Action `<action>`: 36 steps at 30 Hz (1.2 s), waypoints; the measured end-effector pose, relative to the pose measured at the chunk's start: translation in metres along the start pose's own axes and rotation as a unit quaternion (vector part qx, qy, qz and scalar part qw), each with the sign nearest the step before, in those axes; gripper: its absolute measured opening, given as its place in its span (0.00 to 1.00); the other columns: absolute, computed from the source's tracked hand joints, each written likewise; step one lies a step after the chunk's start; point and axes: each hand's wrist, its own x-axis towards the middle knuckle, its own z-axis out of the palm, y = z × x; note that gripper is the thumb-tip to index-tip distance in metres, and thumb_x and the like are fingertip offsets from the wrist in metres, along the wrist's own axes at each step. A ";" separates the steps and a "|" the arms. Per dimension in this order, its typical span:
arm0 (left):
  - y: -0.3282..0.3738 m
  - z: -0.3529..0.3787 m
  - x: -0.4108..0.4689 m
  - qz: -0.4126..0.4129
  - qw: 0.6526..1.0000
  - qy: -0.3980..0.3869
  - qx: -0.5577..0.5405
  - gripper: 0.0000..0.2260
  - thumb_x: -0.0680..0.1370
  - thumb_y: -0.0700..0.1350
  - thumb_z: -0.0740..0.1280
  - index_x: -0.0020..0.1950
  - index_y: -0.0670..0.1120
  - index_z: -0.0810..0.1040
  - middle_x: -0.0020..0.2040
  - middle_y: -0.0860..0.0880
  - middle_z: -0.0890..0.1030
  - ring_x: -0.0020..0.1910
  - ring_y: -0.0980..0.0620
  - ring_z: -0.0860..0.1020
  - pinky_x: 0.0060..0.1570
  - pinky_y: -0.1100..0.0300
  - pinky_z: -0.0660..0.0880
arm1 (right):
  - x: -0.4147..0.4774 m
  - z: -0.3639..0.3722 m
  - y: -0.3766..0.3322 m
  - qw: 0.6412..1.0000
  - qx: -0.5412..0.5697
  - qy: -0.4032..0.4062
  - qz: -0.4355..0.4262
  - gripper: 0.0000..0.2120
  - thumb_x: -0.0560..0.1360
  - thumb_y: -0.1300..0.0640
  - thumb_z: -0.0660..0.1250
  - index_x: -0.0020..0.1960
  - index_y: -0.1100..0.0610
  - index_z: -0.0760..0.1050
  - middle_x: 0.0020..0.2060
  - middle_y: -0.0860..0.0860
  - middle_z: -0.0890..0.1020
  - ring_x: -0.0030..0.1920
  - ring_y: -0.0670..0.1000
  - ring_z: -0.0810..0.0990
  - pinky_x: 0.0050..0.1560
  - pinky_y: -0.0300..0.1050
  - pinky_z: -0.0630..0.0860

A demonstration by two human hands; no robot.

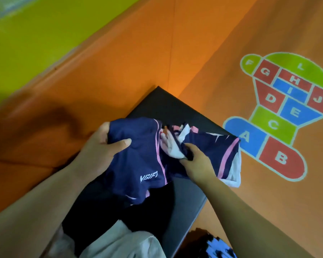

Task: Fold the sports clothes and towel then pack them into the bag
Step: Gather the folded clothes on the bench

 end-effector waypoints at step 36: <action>-0.133 -0.136 -0.077 -0.147 0.915 0.277 0.253 0.24 0.73 0.44 0.71 0.67 0.47 0.67 0.63 0.47 0.73 0.64 0.44 0.70 0.64 0.47 0.67 | 0.001 0.116 -0.106 0.910 -0.318 -0.103 -0.244 0.22 0.75 0.56 0.68 0.68 0.53 0.69 0.62 0.54 0.75 0.62 0.57 0.74 0.60 0.53 0.72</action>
